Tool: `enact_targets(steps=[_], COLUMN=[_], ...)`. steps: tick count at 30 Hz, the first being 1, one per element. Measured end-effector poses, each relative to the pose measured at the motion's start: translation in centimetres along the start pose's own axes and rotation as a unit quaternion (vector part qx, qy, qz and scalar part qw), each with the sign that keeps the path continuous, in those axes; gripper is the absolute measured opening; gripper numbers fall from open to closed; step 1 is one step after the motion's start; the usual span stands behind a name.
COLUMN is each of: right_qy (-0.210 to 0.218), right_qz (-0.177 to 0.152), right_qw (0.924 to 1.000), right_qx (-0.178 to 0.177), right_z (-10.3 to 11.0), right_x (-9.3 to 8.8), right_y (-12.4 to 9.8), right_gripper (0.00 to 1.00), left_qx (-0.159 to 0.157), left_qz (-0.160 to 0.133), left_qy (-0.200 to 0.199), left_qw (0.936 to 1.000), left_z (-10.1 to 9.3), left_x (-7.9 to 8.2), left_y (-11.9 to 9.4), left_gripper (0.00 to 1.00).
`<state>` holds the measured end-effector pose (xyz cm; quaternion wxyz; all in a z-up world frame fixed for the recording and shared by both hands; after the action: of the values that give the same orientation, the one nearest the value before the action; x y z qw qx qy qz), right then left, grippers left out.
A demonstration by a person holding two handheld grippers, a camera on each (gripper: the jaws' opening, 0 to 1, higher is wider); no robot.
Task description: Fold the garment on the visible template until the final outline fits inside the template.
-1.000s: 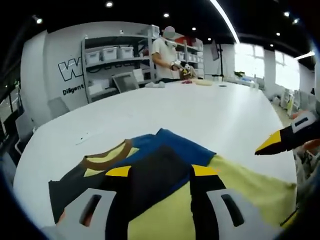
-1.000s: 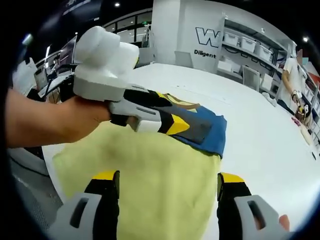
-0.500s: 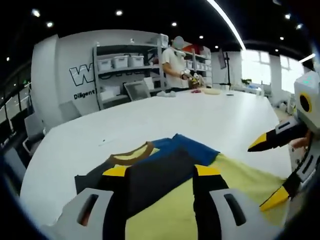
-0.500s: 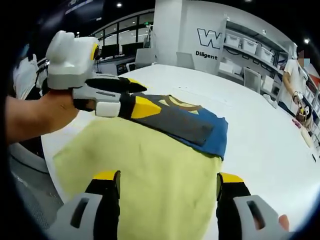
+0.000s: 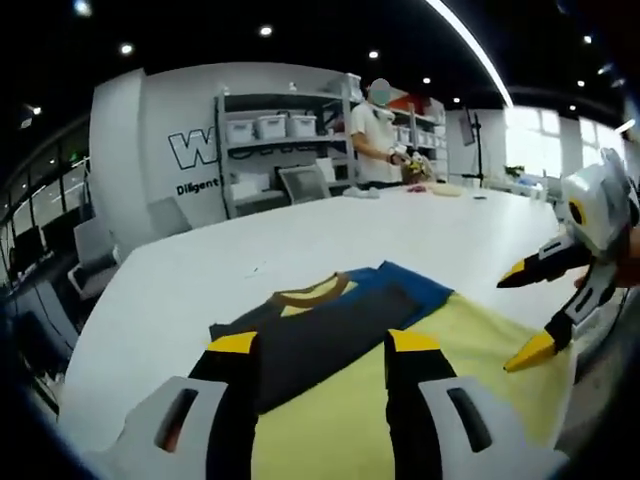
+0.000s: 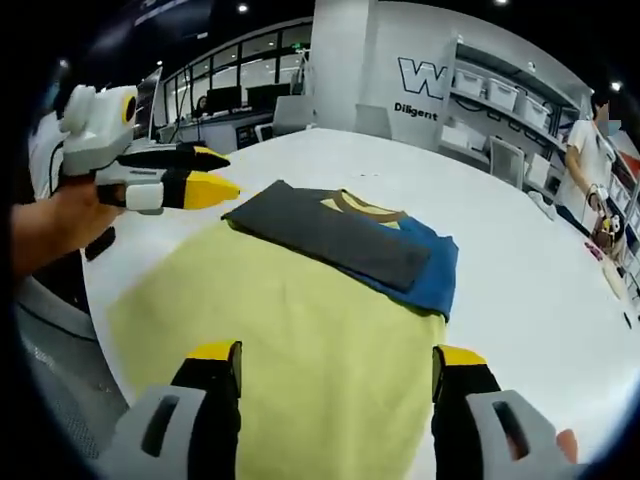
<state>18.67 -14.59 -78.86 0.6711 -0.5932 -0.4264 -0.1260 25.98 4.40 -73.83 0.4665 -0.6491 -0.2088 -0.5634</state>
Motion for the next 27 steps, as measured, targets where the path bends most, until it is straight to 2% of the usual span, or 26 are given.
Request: enact_targets(steps=[14,15,22,27], right_qy=[-0.004,-0.004,0.004,0.006], right_qz=[-0.009,-0.009,-0.004,-0.003], right_qw=[0.9999,1.0,0.9999,0.9999], right_qx=[-0.002,-0.002,-0.009,-0.015], right_z=[-0.1,-0.2,-0.9,-1.2], right_x=[0.6,0.5,-0.4,-1.0], right_y=[-1.0,-1.1,-2.1,-3.0], right_gripper=[0.74,0.74,0.73,0.72], left_qx=[0.007,0.004,0.008,0.003], left_qz=[0.01,0.019,0.045,0.05], left_qy=[-0.016,-0.031,-0.056,-0.06], left_qw=[0.9998,0.9993,0.9974,0.9969], left_z=[1.3,1.5,1.9,1.6], left_x=[-0.8,-1.3,-3.1,-3.7], left_y=[-6.0,-6.6,-9.2,-10.3], left_gripper=[0.44,0.43,0.41,0.37])
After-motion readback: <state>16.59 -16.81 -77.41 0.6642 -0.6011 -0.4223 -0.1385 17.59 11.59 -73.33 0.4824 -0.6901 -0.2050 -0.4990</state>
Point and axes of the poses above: the point that each gripper's makers call its tool centre point, and the gripper's own axes: y roughly forward along the fingers, z roughly to its left, x roughly out of its top, the point moved 3 cm from there along -y, roughly backward along the fingers, and after that the axes turned 2 degrees about z, right-handed, at the moved point
